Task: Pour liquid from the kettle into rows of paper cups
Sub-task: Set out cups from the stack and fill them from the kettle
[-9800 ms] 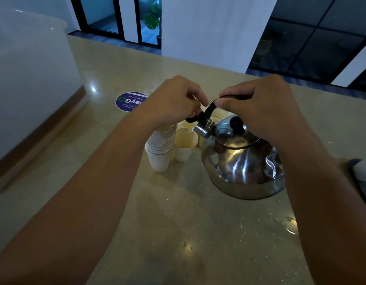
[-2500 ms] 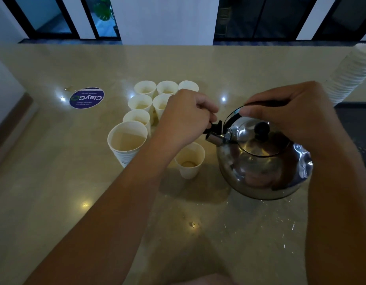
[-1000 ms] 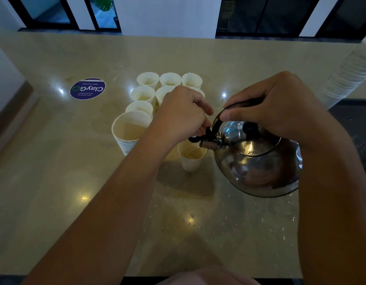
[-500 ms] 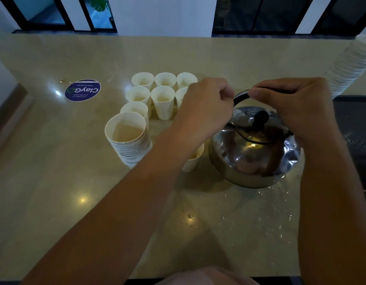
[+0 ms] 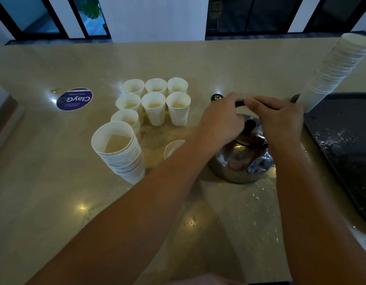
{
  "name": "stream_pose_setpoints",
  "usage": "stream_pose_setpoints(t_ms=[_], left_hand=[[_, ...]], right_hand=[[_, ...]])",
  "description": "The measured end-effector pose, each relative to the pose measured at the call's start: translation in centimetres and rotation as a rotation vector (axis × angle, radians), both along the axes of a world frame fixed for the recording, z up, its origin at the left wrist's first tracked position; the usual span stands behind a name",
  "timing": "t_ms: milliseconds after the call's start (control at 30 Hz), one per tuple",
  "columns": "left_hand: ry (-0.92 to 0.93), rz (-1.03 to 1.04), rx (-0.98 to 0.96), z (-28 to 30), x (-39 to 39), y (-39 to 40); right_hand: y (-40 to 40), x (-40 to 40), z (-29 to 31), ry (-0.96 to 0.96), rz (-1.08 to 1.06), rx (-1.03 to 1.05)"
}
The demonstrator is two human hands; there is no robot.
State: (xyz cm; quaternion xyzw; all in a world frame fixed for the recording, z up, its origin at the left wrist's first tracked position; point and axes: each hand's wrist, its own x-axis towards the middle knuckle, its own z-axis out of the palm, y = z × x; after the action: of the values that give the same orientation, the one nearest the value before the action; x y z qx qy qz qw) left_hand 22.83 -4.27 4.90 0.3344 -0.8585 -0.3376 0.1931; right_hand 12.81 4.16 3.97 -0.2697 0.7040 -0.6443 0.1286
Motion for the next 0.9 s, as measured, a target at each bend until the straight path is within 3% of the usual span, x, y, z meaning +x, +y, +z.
stream_pose_setpoints(t_ms=[233,367,433,567,667,733,900], left_hand=[[0.07,-0.03,-0.005,-0.9,1.0,0.1],[0.372,0.077,-0.083,-0.7,5.7,2.0],[0.474,0.136,-0.106,-1.5,9.4,3.5],[0.359,0.304,0.18,-4.7,15.2,7.6],[0.181,0.491,0.515,-6.9,16.6,9.5],[0.133,0.503,0.639,-7.7,16.7,9.8],[0.267,0.533,0.802,-9.3,15.2,8.7]], right_hand=[[0.1,0.0,-0.4,0.043,-0.02,0.064],[0.5,-0.2,-0.1,0.284,-0.071,0.259],[0.9,0.3,1.0,0.365,-0.081,0.205],[1.5,2.6,2.5,0.341,0.047,0.084],[0.9,4.5,2.2,0.291,0.293,0.29],[0.2,6.1,1.6,0.24,0.473,0.483],[-1.3,7.9,-1.6,0.198,0.606,0.775]])
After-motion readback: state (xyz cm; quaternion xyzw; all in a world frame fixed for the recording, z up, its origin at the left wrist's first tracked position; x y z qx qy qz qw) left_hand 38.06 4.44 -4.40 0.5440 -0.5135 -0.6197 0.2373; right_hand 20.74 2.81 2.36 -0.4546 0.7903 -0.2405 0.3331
